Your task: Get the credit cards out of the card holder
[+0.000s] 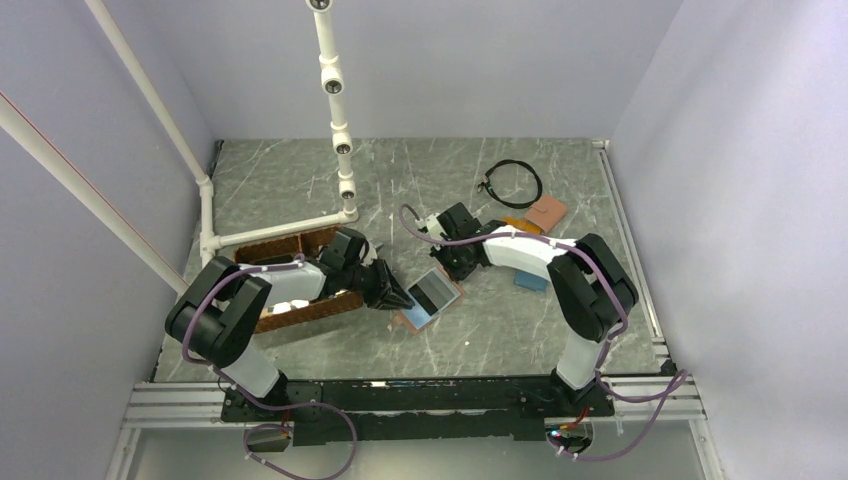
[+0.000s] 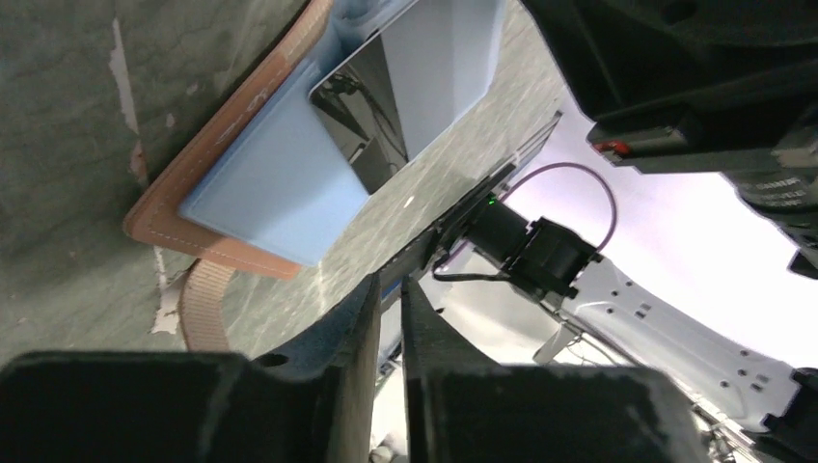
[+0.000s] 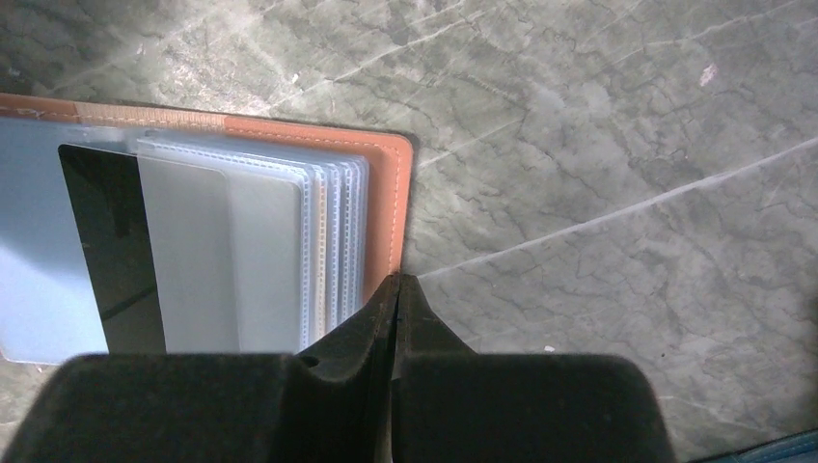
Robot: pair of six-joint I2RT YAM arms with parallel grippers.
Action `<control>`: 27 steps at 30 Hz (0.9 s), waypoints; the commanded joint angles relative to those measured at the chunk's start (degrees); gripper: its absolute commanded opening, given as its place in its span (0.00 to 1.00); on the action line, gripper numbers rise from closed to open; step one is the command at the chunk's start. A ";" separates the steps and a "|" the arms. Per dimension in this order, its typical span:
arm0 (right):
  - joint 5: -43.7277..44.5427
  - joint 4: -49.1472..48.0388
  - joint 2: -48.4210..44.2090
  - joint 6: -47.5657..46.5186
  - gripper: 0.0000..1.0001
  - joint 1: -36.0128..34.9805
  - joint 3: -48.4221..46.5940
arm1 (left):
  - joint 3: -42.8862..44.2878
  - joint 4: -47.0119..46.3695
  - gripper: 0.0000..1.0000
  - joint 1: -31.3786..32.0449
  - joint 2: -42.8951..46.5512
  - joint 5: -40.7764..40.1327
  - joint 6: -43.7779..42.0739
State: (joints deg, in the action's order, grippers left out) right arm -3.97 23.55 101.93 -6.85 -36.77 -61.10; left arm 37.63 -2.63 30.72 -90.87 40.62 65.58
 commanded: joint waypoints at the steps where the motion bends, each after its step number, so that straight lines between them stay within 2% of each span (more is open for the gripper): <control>1: 1.49 2.19 1.74 -1.18 0.00 1.53 1.50 | 0.71 -5.33 0.27 -0.08 0.93 -1.54 4.28; 2: 1.02 2.51 1.45 -1.15 0.00 1.61 1.32 | 1.19 -4.57 0.33 0.06 1.00 -2.65 4.84; 9: -2.43 4.14 -1.16 -0.89 0.00 3.18 -0.24 | 3.59 1.28 0.50 1.26 1.14 -9.00 7.23; 15: -8.17 6.29 -3.14 -1.60 0.03 5.52 -2.35 | 2.80 -2.49 0.51 1.75 -1.13 -9.55 9.83; 16: -10.11 6.78 -3.65 -2.02 0.05 5.90 -2.62 | 2.85 -3.18 0.52 1.84 -1.50 -9.51 10.03; 21: -20.96 8.35 -4.35 -2.88 0.27 8.39 -2.80 | 3.15 -6.07 0.54 1.97 -3.16 -9.08 10.11; 27: -29.70 9.35 -3.09 -1.93 0.34 12.71 -3.75 | 4.09 -8.13 0.55 2.06 -6.16 -8.56 9.04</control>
State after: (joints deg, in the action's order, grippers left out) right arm -24.84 31.27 100.03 -8.84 -26.35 -62.28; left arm 39.57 -7.62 32.49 -95.18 32.03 74.72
